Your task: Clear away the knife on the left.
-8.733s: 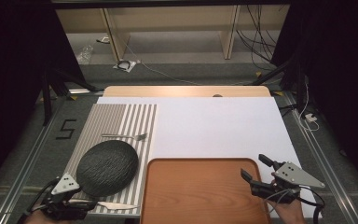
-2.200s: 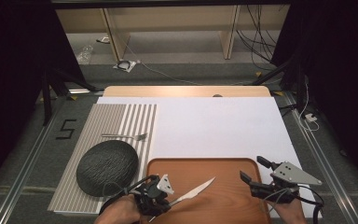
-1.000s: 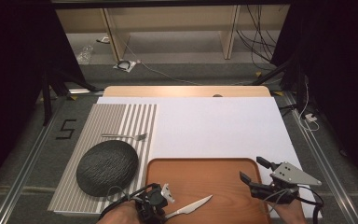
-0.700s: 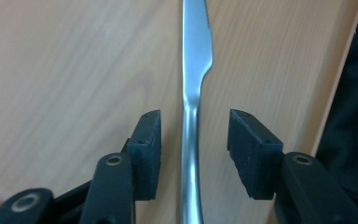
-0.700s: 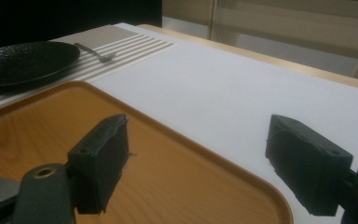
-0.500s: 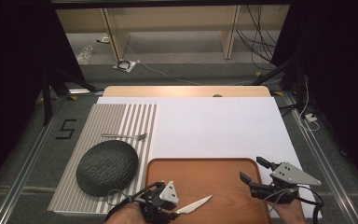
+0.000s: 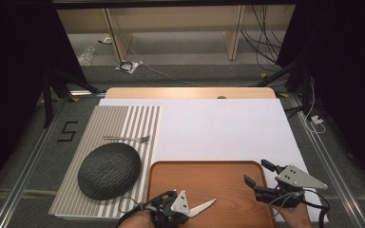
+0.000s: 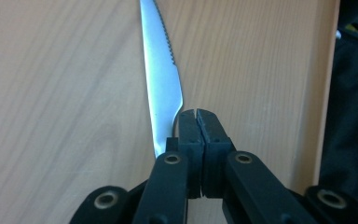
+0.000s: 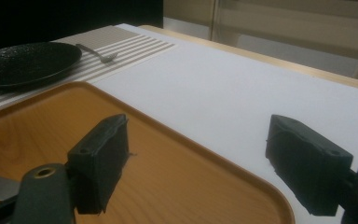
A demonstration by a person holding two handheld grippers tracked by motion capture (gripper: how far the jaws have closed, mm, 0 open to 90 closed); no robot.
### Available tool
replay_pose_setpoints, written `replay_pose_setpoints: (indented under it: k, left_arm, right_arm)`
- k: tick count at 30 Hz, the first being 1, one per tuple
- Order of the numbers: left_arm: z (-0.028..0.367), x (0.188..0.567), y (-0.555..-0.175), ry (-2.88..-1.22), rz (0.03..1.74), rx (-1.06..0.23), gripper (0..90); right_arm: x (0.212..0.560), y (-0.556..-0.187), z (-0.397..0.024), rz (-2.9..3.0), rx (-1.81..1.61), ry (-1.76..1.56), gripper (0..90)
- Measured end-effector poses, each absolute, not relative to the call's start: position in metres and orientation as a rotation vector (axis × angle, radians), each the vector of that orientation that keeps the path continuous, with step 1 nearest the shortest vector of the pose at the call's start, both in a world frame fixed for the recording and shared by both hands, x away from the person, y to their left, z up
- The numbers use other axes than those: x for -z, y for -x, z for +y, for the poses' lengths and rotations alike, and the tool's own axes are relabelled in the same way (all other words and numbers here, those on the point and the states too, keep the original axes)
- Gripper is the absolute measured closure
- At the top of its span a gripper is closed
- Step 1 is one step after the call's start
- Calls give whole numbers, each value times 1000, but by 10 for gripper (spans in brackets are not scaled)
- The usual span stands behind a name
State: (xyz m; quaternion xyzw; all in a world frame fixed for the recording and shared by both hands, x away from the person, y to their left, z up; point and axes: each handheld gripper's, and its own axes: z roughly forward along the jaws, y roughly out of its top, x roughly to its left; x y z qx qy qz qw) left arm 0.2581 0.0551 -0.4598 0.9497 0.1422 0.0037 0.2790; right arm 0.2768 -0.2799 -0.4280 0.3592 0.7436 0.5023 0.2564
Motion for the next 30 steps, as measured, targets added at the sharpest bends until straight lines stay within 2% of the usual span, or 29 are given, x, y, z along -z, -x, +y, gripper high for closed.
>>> replay_pose_setpoints:
  k: [18,30]
  left_arm:
    - [60,470,-268,-2555,436,13,895]
    - [66,470,-273,-2541,456,-43,896]
  right_arm:
    - [428,-277,-280,2019,-1357,-979,223]
    - [429,-277,-279,2016,-1364,-976,224]
